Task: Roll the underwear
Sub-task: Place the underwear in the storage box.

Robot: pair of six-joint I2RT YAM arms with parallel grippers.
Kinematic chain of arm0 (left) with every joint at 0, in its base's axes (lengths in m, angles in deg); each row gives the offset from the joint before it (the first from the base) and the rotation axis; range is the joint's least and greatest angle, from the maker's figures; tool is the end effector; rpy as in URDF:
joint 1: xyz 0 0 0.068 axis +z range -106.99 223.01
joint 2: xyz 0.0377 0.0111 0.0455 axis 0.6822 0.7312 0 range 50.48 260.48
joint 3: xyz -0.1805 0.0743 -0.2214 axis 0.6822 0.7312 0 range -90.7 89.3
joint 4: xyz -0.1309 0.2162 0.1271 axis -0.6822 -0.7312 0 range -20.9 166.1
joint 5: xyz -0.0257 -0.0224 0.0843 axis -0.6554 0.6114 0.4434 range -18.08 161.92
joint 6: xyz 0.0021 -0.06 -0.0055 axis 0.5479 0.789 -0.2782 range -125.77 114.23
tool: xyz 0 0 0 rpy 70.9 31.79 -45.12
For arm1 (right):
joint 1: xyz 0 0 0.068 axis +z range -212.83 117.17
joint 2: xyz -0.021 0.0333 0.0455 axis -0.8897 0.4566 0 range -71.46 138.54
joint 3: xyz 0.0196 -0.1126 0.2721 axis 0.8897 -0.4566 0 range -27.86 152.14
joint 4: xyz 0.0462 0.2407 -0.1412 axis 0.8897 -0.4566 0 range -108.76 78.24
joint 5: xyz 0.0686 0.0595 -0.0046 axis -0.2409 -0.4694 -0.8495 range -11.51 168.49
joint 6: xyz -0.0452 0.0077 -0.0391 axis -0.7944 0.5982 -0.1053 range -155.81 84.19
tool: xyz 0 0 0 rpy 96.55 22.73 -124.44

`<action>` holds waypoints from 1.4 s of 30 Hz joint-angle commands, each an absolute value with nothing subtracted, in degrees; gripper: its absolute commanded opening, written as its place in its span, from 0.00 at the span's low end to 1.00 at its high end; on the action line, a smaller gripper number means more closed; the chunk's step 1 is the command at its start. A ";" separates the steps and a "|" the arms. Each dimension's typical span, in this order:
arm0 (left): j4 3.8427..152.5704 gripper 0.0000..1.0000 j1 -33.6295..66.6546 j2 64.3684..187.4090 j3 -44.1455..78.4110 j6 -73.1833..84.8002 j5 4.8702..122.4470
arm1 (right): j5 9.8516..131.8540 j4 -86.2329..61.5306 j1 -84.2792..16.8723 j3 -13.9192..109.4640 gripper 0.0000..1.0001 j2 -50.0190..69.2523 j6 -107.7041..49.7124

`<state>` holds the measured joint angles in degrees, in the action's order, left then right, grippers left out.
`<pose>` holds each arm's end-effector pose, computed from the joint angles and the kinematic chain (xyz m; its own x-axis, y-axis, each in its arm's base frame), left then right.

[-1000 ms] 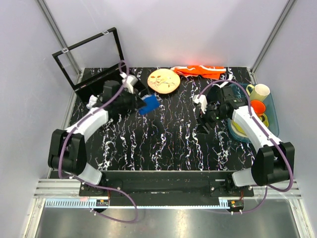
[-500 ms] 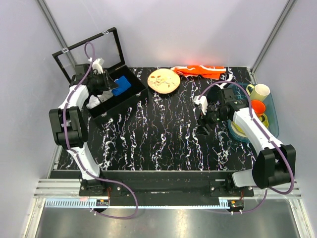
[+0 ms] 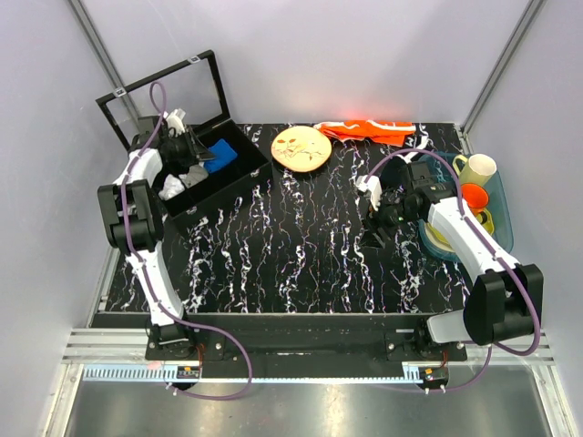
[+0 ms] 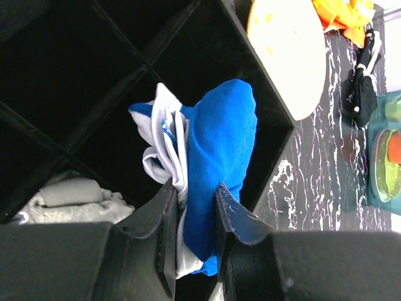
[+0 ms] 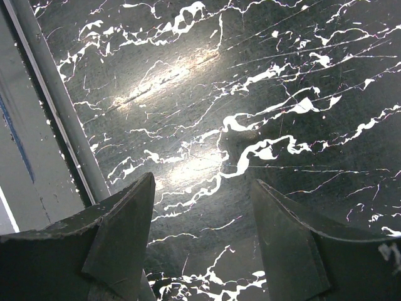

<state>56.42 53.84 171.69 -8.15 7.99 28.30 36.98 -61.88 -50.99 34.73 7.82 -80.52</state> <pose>0.5119 0.0664 0.2329 -0.7406 -0.3169 -0.5925 0.1852 0.7513 -0.6335 0.2706 0.0869 0.2773 -0.3516 -0.6120 -0.7084 -0.9237 0.3500 0.1561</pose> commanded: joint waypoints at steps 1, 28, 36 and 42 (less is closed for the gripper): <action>56.86 0.03 54.61 175.89 -12.12 10.57 26.74 | 37.10 -60.36 -50.79 34.63 0.71 7.99 -79.67; 35.94 0.03 45.83 186.53 -29.26 -5.33 57.06 | 37.89 -60.53 -50.88 34.72 0.71 7.81 -79.76; 32.34 0.06 41.97 190.83 -33.47 -8.58 64.18 | 37.54 -60.62 -50.96 34.72 0.72 7.02 -80.02; 28.29 0.11 40.55 193.83 -35.94 -10.34 65.24 | 37.36 -60.62 -50.88 34.72 0.72 6.85 -80.11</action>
<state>32.64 42.83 189.68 -34.99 -8.25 63.82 37.44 -61.10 -50.99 34.73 8.22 -80.04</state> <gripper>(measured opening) 0.253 0.713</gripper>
